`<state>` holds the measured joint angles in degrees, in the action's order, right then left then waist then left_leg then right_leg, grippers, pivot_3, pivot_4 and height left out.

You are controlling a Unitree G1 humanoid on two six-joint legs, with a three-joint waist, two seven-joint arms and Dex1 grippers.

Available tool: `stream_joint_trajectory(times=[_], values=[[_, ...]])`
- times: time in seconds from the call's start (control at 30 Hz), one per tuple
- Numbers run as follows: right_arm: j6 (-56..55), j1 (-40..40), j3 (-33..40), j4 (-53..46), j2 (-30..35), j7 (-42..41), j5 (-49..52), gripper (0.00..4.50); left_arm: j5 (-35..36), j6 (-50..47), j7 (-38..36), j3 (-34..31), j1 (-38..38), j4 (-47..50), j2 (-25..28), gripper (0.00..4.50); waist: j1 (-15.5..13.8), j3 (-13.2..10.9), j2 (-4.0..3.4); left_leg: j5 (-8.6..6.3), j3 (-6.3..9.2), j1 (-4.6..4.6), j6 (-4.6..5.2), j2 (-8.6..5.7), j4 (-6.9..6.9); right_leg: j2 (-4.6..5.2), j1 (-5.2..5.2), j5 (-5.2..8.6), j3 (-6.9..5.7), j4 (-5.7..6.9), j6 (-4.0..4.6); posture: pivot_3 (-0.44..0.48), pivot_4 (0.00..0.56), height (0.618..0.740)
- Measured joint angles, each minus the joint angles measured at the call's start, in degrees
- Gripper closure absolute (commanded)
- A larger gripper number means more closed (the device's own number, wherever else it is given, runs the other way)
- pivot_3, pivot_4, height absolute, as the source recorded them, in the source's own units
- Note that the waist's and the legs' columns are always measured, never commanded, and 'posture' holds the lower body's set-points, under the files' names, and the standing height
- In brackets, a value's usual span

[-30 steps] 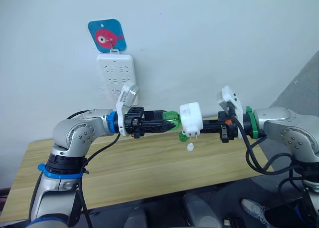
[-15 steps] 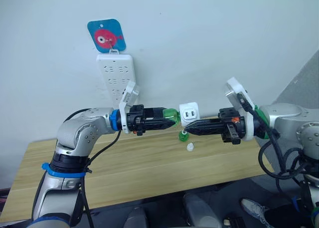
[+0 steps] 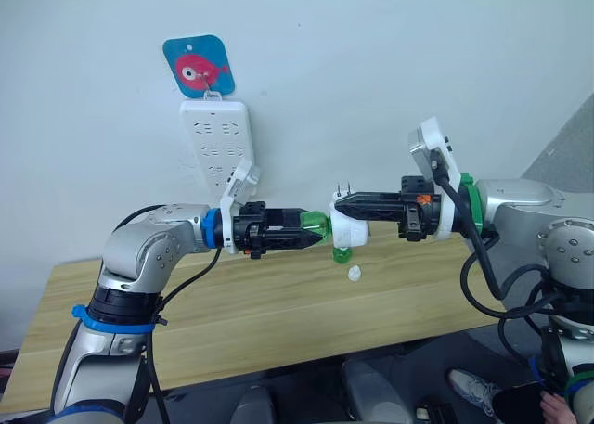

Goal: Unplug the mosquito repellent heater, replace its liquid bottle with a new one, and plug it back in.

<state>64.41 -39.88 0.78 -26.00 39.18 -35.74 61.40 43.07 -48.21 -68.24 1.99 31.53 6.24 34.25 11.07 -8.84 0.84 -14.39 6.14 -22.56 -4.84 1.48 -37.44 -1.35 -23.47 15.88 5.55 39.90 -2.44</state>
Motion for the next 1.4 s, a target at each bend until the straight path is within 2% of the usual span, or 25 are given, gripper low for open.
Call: stream_joint_trajectory(times=[0.8,1.13,1.4], values=[[2.9,-0.3,-2.9,2.8,1.8,-5.0,-4.1,4.50,-0.2,-0.2,-1.9,1.8,-0.5,0.8,1.0,2.22,0.0,0.0,0.00,0.00,0.00,0.00,0.00,0.00,0.01,0.00,0.00,0.00,0.00,0.00,0.00,-0.189,0.079,0.728],[5.5,-1.2,-0.6,5.0,0.2,-4.2,-1.1,4.50,-0.2,0.4,-2.1,1.7,-0.5,1.6,0.5,2.22,0.0,0.0,0.00,0.00,0.00,0.00,0.00,0.00,0.01,0.00,0.00,0.00,0.00,0.00,0.00,-0.190,0.083,0.728],[6.2,-1.8,5.8,6.1,-0.6,-0.8,3.2,4.50,-0.2,2.2,-0.4,0.4,-1.1,1.5,-0.7,2.22,0.0,0.0,0.00,0.00,-0.01,0.01,0.00,0.01,0.02,0.00,0.00,0.00,0.00,-0.01,0.01,-0.194,0.083,0.728]])
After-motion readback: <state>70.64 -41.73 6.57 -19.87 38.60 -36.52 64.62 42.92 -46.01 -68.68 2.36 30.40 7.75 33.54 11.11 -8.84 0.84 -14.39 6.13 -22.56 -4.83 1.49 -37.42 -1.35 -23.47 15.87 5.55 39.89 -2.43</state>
